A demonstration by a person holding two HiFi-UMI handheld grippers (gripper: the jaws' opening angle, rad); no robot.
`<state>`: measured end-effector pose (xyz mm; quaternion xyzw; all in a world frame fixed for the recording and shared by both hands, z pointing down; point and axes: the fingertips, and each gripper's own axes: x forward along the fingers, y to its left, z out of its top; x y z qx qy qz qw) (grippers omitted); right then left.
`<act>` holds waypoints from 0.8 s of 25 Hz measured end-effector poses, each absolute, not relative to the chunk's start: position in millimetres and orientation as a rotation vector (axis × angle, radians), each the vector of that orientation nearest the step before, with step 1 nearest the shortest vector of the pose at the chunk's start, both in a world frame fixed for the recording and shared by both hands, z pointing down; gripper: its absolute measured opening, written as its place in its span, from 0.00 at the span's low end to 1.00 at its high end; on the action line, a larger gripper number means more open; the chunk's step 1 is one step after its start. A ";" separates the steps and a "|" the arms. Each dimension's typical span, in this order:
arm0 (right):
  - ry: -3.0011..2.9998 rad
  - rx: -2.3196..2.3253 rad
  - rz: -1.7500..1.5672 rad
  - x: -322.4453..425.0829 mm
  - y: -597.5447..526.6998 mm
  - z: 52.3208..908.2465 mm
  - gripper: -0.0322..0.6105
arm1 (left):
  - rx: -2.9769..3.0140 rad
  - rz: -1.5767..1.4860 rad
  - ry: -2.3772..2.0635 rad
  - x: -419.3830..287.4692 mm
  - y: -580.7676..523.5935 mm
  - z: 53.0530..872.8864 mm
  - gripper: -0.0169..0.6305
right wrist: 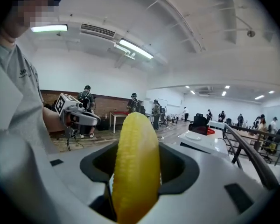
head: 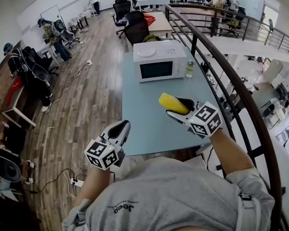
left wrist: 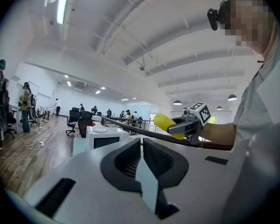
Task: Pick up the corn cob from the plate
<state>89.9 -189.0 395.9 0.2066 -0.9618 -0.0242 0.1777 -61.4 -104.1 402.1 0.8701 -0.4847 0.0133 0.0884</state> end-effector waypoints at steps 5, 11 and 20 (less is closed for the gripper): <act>-2.698 0.642 0.089 54.8 -172.4 437.2 0.45 | 2.562 0.045 -1.425 -116.2 -84.1 421.9 0.08; -2.658 0.630 0.212 29.3 -155.4 480.2 0.45 | 2.493 0.040 -1.428 -154.9 -69.4 446.0 0.08; -2.620 0.601 0.331 47.4 -152.7 518.1 0.45 | 2.413 0.071 -1.421 -141.4 -63.4 481.0 0.08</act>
